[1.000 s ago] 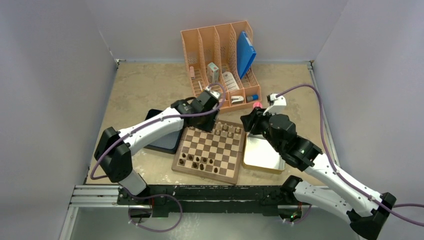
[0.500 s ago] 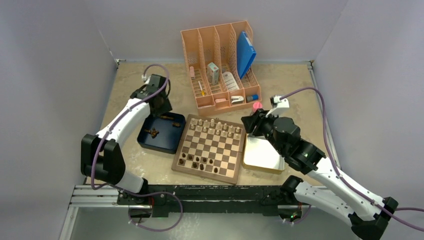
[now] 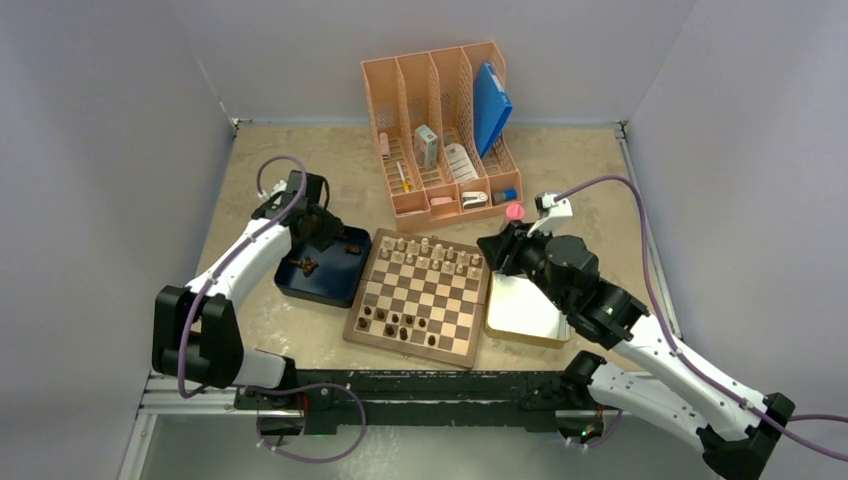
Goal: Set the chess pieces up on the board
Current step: Pick up the chess piece from the storage box.
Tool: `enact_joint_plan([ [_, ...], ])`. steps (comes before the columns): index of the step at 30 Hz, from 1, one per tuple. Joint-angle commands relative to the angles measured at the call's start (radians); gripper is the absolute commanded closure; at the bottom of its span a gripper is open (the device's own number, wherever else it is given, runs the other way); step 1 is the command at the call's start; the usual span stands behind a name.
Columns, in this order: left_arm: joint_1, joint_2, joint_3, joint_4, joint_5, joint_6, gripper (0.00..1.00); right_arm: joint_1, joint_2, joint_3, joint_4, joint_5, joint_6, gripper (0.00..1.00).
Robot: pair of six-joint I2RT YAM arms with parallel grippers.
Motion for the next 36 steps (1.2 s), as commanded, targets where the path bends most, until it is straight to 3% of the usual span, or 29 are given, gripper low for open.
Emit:
enact_joint_plan([
  [1,0.025,0.033,-0.034,0.133,0.093,-0.099,0.70,-0.002,0.003,0.004,0.050,-0.040,-0.007,0.53],
  [14,0.026,0.114,-0.072,0.200,0.031,-0.088,0.71,-0.002,0.023,0.016,0.072,-0.069,0.004,0.52],
  [36,0.025,0.212,-0.079,0.252,0.063,-0.094,0.71,-0.002,0.021,0.051,0.058,-0.044,-0.007,0.51],
])
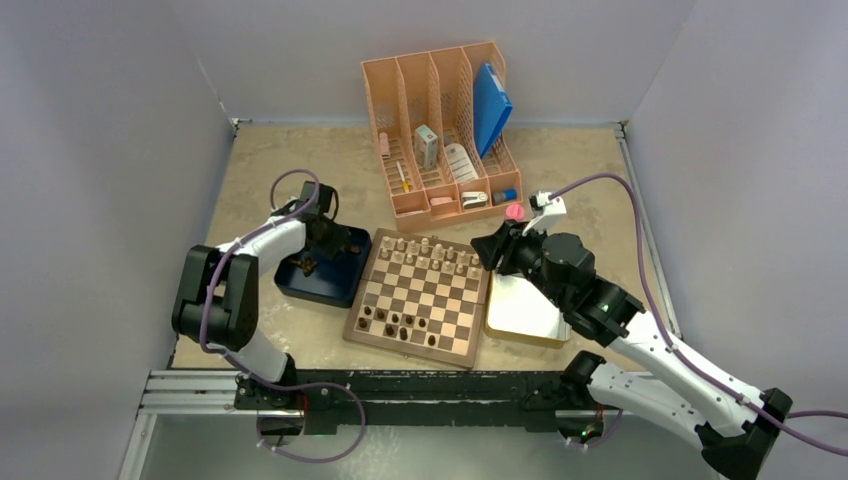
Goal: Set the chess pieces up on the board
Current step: Pick up the chess piece from the storage box.
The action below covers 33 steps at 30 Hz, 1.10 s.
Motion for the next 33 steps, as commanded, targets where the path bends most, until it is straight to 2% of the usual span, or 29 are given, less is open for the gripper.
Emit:
enact_joint_plan([
  [1,0.005,0.013,0.006,0.052,0.014,-0.007,0.71,-0.002,-0.009,0.050,0.024,0.013,-0.013,0.51],
  [8,0.004,0.069,0.017,0.012,0.016,-0.037,0.71,-0.002,-0.015,0.041,0.031,0.019,-0.015,0.51],
  [13,0.004,0.107,0.053,-0.084,-0.003,-0.069,0.72,-0.002,-0.012,0.034,0.034,0.019,-0.014,0.50],
  [19,0.004,0.092,0.048,-0.137,-0.020,-0.117,0.83,-0.002,-0.004,0.027,0.040,0.019,-0.008,0.50],
  [27,0.004,0.002,0.055,-0.237,-0.017,-0.184,0.94,-0.003,0.031,-0.029,0.100,-0.010,0.018,0.50],
  [33,0.004,-0.153,0.067,-0.354,-0.096,-0.272,0.97,-0.003,0.078,-0.037,0.163,-0.027,0.036,0.51],
])
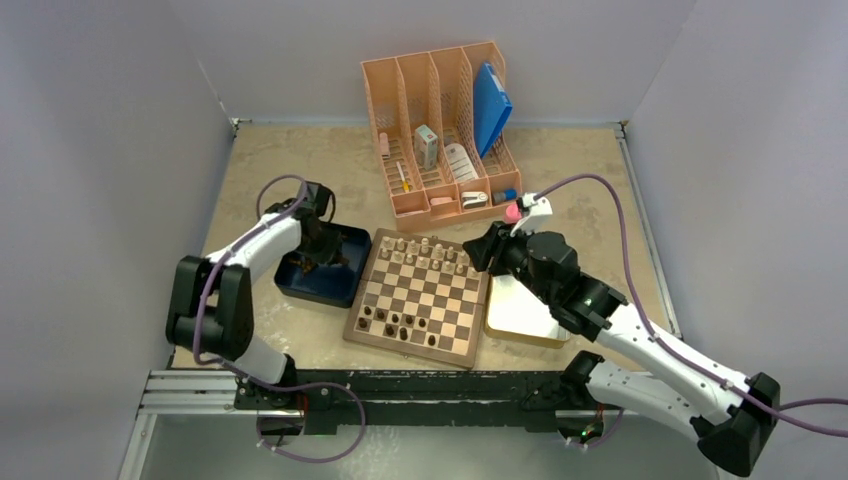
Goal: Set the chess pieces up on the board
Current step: Pick up the chess piece from the storage box.
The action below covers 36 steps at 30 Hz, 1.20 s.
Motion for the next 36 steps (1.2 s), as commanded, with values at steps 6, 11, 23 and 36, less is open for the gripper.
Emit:
enact_joint_plan([
  [6,0.004,-0.263,0.038,-0.160,-0.064,-0.104,0.97,-0.001,0.096,0.034,0.142,-0.045,0.030,0.52],
  [11,0.006,-0.354,0.101,-0.242,-0.016,-0.074,0.97,0.003,0.158,0.034,0.270,-0.140,0.059,0.52],
  [23,0.006,-0.565,0.039,-0.222,0.220,-0.114,0.97,0.221,0.534,0.155,0.630,-0.110,0.024,0.50],
  [36,0.006,-0.591,0.017,-0.158,0.423,-0.126,0.98,0.313,0.674,0.244,0.791,-0.047,0.001,0.52],
])
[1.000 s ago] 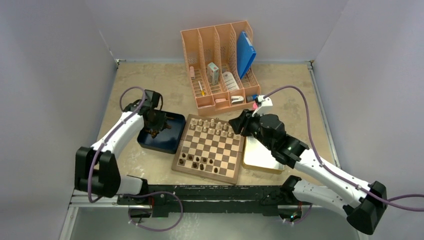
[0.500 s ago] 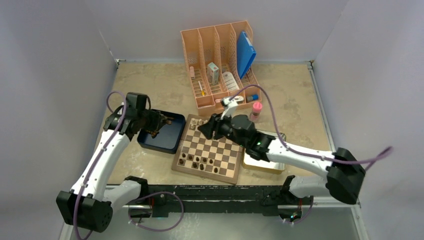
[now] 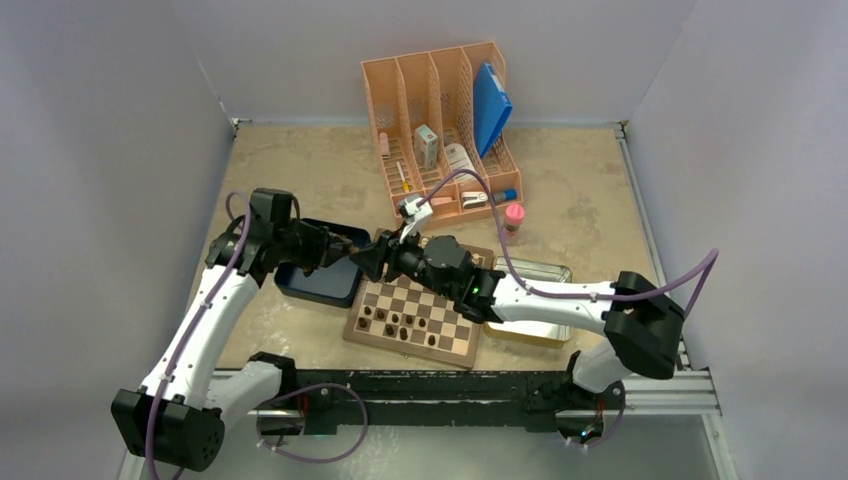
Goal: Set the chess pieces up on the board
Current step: Place the chess piece on the chessboard.
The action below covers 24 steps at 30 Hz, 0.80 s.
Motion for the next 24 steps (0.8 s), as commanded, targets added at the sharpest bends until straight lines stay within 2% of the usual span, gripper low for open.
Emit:
enact_joint_plan([
  [1,0.006,-0.027,-0.009,0.051,0.079,-0.022,0.98,0.003,-0.009,0.045,0.089,0.053,0.017,0.53],
  [11,0.005,-0.037,-0.021,0.080,0.140,-0.038,0.99,0.003,0.009,0.062,0.002,0.141,0.106,0.56],
  [24,0.006,-0.060,-0.053,0.114,0.170,-0.062,1.00,0.003,0.015,0.077,0.003,0.072,0.167,0.66],
])
